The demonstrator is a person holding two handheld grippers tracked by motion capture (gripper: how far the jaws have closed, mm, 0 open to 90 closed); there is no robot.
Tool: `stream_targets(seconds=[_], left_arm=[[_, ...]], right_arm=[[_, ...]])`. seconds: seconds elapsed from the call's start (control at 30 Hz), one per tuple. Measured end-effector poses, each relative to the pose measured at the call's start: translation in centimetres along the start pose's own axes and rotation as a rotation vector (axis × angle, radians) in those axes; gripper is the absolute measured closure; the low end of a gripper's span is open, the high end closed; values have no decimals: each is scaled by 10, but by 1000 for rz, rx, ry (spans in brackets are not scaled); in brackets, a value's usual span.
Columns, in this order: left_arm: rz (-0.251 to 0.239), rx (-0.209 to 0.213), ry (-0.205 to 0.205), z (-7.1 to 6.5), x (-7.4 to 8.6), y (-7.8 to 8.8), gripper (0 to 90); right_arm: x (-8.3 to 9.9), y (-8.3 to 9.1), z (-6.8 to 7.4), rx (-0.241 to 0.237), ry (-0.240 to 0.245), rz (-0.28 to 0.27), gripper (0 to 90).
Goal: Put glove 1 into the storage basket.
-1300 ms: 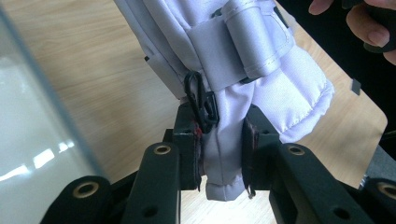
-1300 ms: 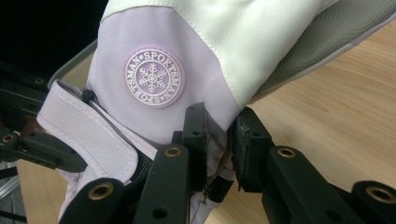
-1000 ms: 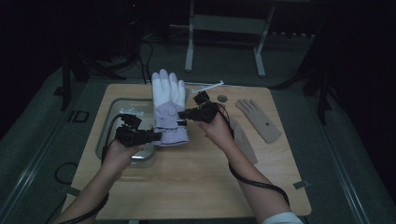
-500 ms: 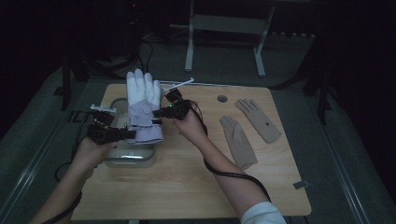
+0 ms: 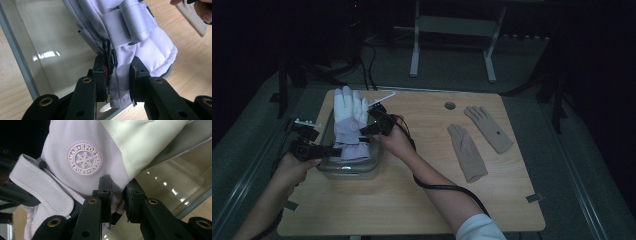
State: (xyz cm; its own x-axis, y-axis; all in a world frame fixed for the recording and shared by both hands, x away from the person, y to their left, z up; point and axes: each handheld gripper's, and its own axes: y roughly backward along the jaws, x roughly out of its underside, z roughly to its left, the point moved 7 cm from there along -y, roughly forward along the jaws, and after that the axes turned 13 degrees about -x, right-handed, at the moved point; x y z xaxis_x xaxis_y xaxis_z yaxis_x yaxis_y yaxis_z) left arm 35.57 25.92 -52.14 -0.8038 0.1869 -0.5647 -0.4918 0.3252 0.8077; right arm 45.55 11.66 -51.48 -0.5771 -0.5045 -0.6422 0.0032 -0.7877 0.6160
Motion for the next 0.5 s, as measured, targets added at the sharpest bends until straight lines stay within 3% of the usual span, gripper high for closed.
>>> stream_targets(seconds=[0.13,0.27,0.5], left_arm=[[36,13,7,3,8,-11,712],[70,17,-13,4,14,-19,710],[99,18,-19,5,19,-28,663]], right_arm=[[11,-11,-5,12,-14,36,769],[20,-19,-6,32,-13,72,772],[30,-28,-10,57,-35,131,773]])
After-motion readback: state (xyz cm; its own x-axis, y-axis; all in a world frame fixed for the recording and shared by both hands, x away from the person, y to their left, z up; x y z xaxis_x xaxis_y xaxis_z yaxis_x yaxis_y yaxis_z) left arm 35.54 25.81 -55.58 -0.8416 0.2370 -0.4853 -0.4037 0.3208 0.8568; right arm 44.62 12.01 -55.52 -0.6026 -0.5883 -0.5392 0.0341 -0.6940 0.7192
